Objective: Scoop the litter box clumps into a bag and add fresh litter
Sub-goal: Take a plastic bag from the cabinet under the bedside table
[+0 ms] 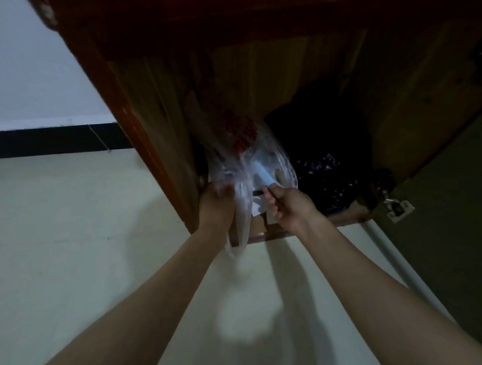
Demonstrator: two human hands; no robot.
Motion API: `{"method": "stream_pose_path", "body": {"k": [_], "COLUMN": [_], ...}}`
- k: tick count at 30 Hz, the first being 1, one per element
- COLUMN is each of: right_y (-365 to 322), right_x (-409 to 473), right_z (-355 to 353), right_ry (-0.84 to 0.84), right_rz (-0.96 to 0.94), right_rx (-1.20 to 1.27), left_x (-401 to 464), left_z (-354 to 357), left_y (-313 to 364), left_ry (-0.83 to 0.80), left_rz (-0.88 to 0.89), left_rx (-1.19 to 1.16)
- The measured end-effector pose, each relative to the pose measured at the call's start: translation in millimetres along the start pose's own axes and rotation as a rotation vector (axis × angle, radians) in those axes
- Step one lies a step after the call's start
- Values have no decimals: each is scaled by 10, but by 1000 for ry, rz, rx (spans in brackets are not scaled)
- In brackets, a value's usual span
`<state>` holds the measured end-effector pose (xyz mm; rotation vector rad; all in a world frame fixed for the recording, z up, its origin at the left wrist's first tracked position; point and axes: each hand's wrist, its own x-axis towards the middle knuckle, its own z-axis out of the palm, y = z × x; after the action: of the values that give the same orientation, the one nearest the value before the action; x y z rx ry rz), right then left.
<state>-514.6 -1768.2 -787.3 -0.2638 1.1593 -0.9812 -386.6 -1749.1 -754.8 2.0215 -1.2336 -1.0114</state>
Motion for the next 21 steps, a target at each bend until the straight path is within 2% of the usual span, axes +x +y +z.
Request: {"method": "stream_pose_path", "body": {"k": [1, 3, 4, 7, 12, 16, 21], "right_y": [5, 11, 36, 182, 417, 469, 419], "right_x": [-110, -351, -466, -842, -1338, -1763, -2153], "right_z": [-67, -208, -278, -473, -673, -765, -626], "right_ry": [5, 14, 21, 62, 123, 186, 232], "right_rz": [-19, -73, -96, -144, -215, -392, -657], "right_rx": [2, -16, -40, -90, -234, -375, -645], "left_x": [-77, -239, -357, -637, -1038, -1422, -1779], "left_z": [-12, -32, -53, -74, -316, -623, -1033], "left_y": [-10, -61, -28, -90, -175, -421, -611], "left_ry": [-19, 9, -2, -26, -62, -129, -31], "left_rz": [76, 48, 82, 190, 234, 201, 154], "left_rx": [21, -229, -271, -293, -309, -261, -319]}}
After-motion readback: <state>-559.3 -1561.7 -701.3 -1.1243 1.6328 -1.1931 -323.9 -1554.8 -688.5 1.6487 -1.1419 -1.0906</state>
